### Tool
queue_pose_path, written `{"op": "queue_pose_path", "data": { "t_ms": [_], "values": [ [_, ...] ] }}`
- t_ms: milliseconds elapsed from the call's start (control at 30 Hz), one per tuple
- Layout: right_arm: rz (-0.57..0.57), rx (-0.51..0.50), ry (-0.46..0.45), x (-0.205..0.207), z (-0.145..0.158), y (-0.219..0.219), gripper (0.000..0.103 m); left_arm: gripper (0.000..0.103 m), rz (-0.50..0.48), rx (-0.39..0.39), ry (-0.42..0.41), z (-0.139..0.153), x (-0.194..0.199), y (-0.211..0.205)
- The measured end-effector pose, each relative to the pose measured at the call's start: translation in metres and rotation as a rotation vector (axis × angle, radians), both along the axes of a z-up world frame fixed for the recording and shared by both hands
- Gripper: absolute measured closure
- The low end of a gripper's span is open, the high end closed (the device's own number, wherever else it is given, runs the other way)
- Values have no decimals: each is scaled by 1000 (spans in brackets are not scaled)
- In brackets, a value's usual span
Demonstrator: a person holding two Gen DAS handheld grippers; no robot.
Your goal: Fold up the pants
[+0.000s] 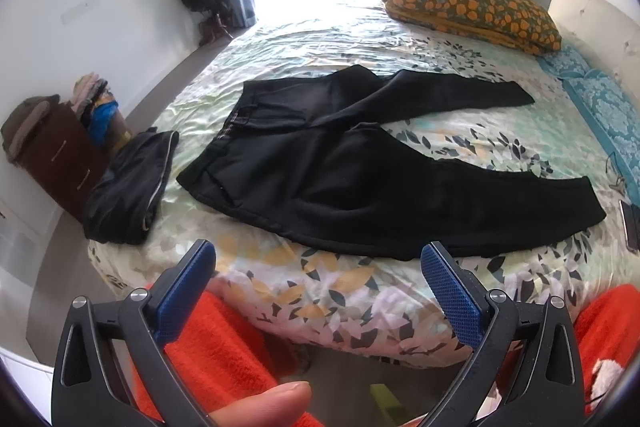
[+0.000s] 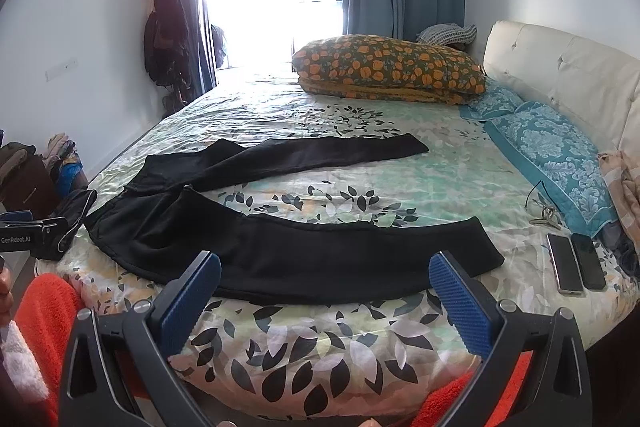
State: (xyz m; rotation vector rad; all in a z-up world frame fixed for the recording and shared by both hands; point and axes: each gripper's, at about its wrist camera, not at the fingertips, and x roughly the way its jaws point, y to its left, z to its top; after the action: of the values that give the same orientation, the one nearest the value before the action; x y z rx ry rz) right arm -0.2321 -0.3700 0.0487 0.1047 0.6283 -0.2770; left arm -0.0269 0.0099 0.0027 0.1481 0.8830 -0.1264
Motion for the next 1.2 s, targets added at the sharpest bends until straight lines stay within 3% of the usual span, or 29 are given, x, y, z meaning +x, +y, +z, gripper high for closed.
{"op": "queue_pose_path", "data": {
  "t_ms": [767,1000,1200],
  "values": [
    [9,-64,-23,-35,21,25,0,0,-33,-44,-43,11,-24,2],
    [12,-25,-15,-36,13,15,0,0,-26,-8,-32,10,-23,-8],
    [2,61,-63,-35,11,-4,0,0,-29,71,-66,22,-31,-18]
  ]
}}
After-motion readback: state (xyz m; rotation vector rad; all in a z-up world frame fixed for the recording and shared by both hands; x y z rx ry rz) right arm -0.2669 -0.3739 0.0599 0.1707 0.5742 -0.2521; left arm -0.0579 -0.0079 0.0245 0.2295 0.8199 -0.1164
